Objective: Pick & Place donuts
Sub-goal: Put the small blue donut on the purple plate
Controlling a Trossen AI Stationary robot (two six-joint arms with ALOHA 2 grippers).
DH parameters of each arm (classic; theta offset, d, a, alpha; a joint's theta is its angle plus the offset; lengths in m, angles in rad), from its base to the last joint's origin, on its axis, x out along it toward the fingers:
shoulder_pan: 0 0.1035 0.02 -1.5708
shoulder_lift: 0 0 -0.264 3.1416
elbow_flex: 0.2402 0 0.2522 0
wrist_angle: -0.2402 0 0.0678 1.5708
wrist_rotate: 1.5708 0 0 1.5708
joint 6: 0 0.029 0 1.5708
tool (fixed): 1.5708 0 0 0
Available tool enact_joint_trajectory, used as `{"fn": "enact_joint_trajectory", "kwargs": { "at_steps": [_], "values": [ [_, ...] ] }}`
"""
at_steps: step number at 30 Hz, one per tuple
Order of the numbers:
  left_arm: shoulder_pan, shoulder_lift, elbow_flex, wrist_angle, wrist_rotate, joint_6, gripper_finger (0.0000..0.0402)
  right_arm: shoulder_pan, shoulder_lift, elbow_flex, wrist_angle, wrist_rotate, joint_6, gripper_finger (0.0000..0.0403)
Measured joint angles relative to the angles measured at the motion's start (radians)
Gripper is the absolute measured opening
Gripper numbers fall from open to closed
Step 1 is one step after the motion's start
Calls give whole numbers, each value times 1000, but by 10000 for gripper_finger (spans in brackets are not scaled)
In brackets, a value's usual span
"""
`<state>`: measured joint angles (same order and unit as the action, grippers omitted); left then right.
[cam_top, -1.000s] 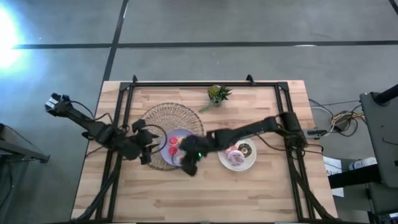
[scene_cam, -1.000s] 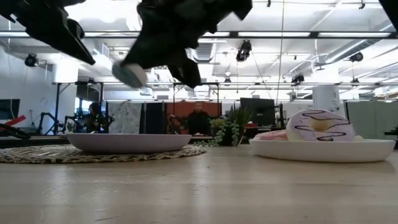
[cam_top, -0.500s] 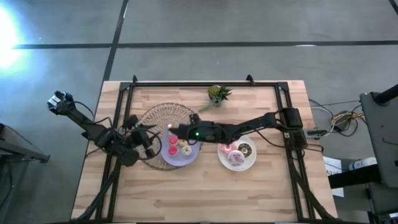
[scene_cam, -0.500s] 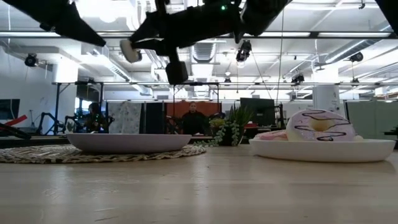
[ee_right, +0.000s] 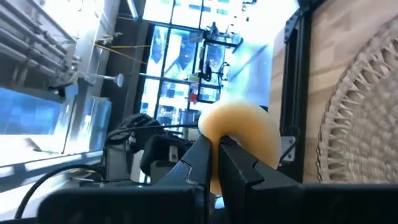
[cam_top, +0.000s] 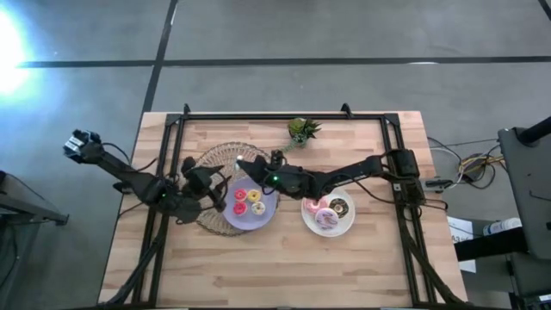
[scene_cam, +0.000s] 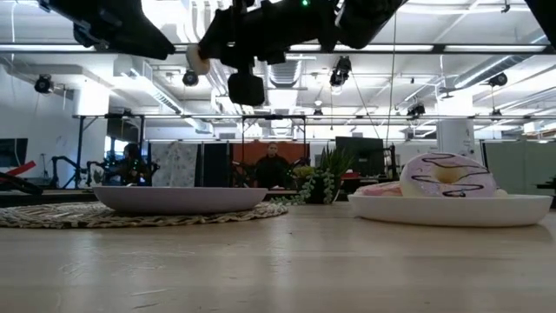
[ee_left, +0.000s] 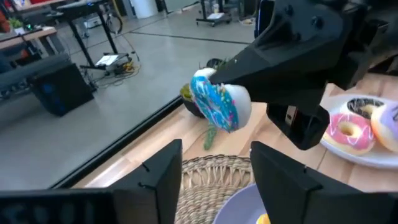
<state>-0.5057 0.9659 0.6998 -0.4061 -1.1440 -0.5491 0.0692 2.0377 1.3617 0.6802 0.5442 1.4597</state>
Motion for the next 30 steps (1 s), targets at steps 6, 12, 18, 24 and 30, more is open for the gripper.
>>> {"fn": "enact_joint_trajectory", "kwargs": {
  "at_steps": [6, 12, 18, 24, 30],
  "values": [
    [9, 33, 0, 79, -1, 20, 196, 2, 0, 8, 6, 1, -19, 13],
    [14, 57, 0, 169, 0, 59, 199, 4, 0, 8, 15, -24, -19, 13],
    [29, 94, 0, 199, 1, 85, 199, 12, 0, 8, 15, -42, -14, 13],
    [55, 102, 1, 207, -1, 85, 194, 21, 0, 9, 38, -75, -12, 13],
    [59, 99, 10, 208, 5, 95, 172, 24, 0, 9, 38, -94, 1, 13]
  ]
}}
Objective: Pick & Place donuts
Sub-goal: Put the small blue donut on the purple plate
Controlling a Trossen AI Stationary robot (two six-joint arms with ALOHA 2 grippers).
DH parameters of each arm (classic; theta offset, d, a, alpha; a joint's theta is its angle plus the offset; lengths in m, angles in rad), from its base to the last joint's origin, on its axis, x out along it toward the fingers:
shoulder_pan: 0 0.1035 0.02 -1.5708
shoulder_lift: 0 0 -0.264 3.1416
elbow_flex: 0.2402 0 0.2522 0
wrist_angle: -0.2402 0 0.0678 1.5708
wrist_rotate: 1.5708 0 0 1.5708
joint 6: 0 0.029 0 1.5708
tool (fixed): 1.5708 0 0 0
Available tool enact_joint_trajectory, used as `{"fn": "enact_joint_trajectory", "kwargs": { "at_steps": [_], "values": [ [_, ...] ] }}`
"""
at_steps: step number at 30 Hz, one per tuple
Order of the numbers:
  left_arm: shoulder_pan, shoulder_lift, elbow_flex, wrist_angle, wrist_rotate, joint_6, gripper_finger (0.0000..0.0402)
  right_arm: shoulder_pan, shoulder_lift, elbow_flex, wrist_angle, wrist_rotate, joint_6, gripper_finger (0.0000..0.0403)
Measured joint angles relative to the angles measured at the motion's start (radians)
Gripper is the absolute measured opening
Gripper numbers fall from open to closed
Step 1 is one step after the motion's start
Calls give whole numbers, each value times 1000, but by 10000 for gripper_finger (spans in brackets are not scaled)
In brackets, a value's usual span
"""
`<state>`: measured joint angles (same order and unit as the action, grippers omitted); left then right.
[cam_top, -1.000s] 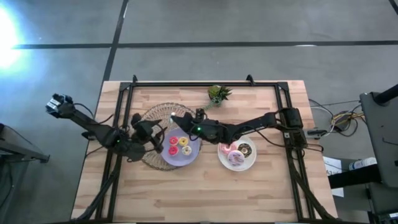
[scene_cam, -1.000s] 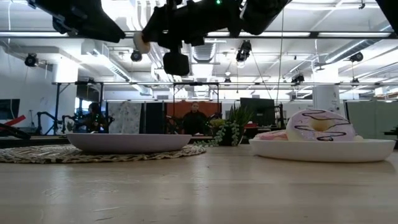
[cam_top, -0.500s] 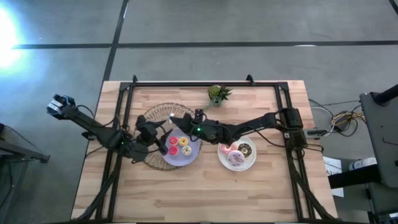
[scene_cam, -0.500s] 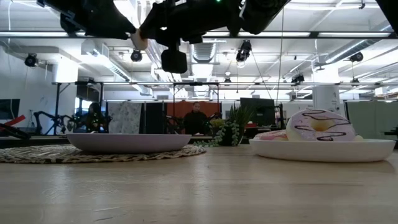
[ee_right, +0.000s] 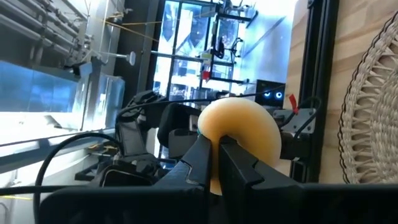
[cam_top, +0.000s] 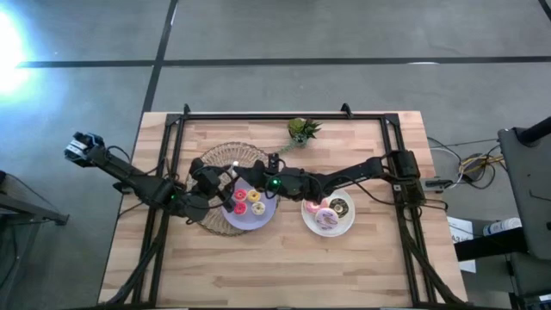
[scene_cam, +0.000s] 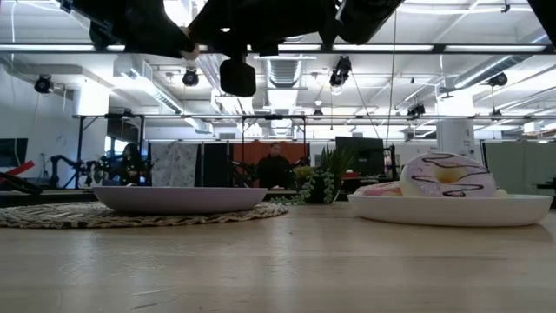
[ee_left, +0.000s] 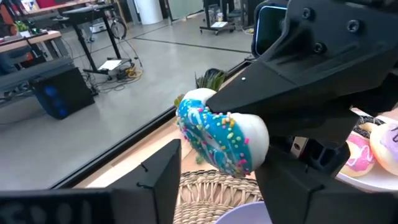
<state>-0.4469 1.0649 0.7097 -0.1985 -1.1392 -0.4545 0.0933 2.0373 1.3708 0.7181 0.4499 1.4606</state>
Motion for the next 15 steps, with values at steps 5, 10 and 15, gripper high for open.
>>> {"fn": "enact_joint_trajectory", "kwargs": {
  "at_steps": [5, 10, 15],
  "values": [
    [0, 0, 5, -1, 4, 21, 116, 0, 0, 0, -3, -2, 1, 13],
    [0, 0, 8, -3, 30, 50, 46, -4, 0, 1, -27, -56, 3, 13],
    [0, 0, 9, -7, 31, 68, 7, -10, -1, 1, -35, -106, 0, 26]
  ]
}}
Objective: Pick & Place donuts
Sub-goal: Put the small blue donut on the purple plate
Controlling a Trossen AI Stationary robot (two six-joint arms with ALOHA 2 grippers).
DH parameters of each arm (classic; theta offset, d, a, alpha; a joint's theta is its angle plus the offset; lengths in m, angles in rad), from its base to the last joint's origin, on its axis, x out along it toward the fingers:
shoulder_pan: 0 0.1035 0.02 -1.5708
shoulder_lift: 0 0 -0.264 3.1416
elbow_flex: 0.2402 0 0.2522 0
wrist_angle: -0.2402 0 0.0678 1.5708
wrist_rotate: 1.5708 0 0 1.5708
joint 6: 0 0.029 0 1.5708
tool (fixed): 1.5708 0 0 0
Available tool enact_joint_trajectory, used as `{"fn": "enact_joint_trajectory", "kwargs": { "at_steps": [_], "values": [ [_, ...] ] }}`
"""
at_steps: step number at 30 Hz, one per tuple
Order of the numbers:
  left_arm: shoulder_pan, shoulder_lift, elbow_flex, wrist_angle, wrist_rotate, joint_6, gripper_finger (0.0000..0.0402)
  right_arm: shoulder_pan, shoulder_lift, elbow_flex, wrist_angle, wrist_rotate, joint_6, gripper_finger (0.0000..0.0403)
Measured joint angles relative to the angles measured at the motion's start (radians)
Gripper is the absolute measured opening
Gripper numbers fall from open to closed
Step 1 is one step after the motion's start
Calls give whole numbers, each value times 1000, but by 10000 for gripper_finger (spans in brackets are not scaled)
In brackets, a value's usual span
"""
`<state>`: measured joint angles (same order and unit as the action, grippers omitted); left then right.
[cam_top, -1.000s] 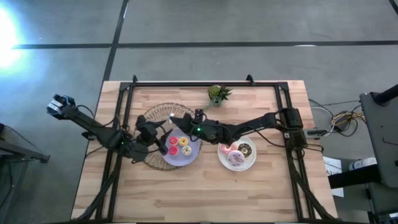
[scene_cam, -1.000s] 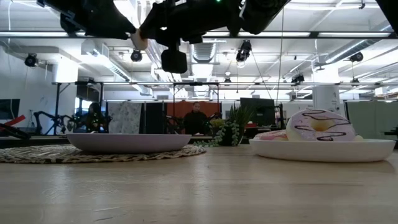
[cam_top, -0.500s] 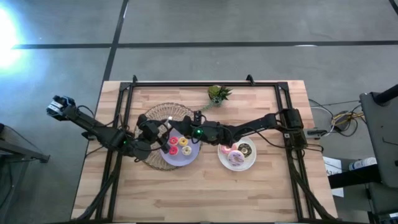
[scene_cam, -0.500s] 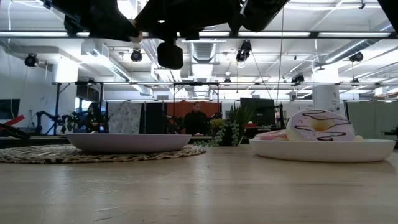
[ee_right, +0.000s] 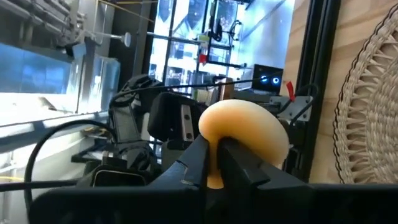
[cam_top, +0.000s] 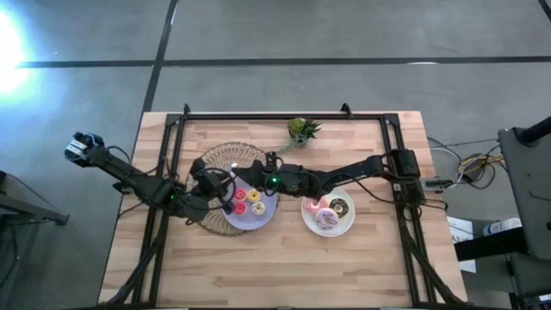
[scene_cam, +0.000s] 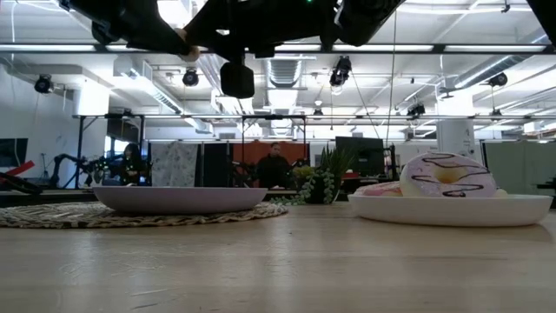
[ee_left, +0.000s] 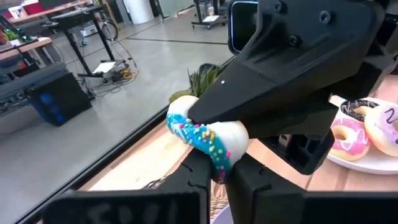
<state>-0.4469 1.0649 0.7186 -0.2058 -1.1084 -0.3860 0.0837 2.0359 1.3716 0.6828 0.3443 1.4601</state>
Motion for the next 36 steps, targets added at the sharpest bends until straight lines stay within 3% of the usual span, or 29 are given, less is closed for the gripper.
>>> {"fn": "enact_joint_trajectory", "kwargs": {
  "at_steps": [10, 16, 20, 27, 31, 36],
  "values": [
    [-1, 6, -3, -84, 39, -11, 9, -15, -36, 0, -140, -113, -62, 169],
    [0, -1, 0, -173, 14, -46, 9, -23, -147, -7, -458, -173, -259, 223],
    [0, -2, -1, -259, 70, -46, 9, -30, -282, -3, -694, -124, -387, 241],
    [0, 20, -55, -352, 321, -19, 9, -27, -462, -4, -1068, -4, -495, 247],
    [0, 62, -95, -343, 458, 6, 9, -30, -515, -17, -1132, 44, -496, 240],
    [-2, 132, -96, -329, 526, 88, 9, -29, -533, -42, -1127, 51, -484, 233]
  ]
}}
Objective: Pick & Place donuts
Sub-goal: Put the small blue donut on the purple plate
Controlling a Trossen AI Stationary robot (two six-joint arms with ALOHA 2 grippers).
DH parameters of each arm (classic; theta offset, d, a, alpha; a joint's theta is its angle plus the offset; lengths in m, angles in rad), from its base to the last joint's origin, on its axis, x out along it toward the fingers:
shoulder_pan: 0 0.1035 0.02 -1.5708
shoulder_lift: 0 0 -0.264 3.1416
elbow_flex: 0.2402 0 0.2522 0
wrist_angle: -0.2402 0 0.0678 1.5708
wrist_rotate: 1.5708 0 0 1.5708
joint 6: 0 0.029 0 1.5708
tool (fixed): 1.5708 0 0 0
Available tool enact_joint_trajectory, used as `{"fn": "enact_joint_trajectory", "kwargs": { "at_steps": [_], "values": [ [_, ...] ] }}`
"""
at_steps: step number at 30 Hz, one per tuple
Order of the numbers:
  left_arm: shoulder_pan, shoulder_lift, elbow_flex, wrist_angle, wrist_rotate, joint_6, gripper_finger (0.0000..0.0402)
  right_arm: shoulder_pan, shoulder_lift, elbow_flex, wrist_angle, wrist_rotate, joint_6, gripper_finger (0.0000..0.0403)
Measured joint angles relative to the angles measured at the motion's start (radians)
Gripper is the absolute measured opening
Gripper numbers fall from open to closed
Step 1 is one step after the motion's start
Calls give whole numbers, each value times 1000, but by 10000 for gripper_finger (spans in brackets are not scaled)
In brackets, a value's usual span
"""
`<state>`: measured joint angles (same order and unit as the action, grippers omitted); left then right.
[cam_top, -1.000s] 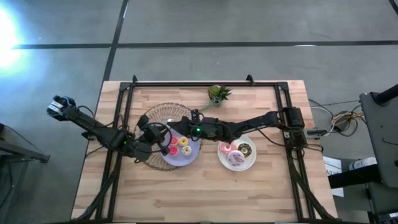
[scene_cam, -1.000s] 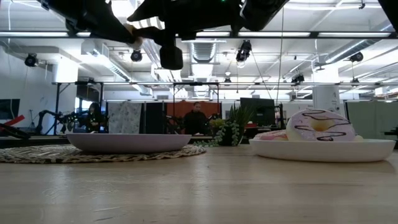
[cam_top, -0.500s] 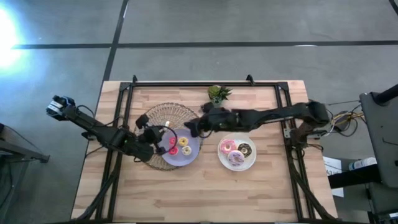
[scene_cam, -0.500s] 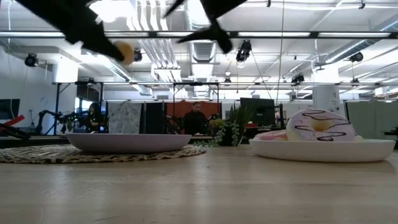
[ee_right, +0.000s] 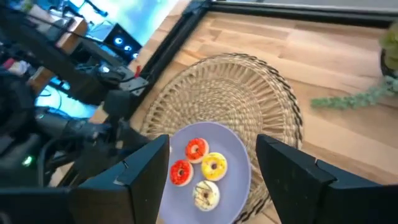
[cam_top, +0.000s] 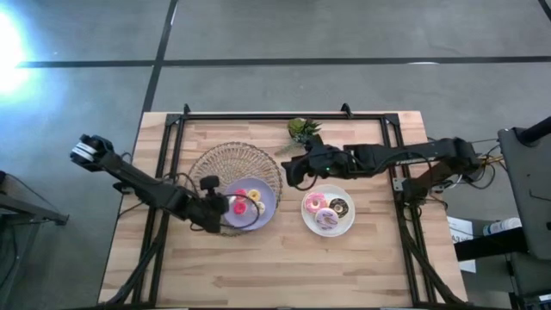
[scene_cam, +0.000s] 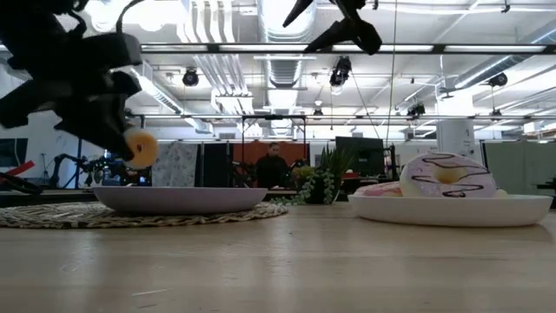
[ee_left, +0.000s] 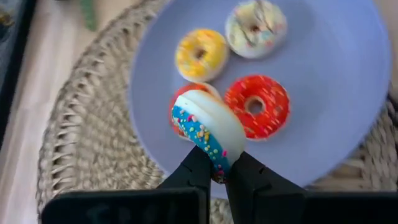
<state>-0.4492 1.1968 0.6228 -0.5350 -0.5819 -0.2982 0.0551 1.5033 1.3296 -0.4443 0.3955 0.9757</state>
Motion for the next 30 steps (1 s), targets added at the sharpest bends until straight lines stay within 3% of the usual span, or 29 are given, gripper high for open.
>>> {"fn": "enact_joint_trajectory", "kwargs": {
  "at_steps": [11, 17, 30],
  "values": [
    [-3, 184, 99, 145, 108, 223, 9, -1, 12, -56, 13, -18, 64, 230],
    [-5, 244, 136, 150, 165, 249, 9, 7, 11, -56, 14, -37, 63, 230],
    [2, 323, 145, 169, 101, 299, 16, 23, 11, -56, 14, -37, 47, 228]
  ]
}}
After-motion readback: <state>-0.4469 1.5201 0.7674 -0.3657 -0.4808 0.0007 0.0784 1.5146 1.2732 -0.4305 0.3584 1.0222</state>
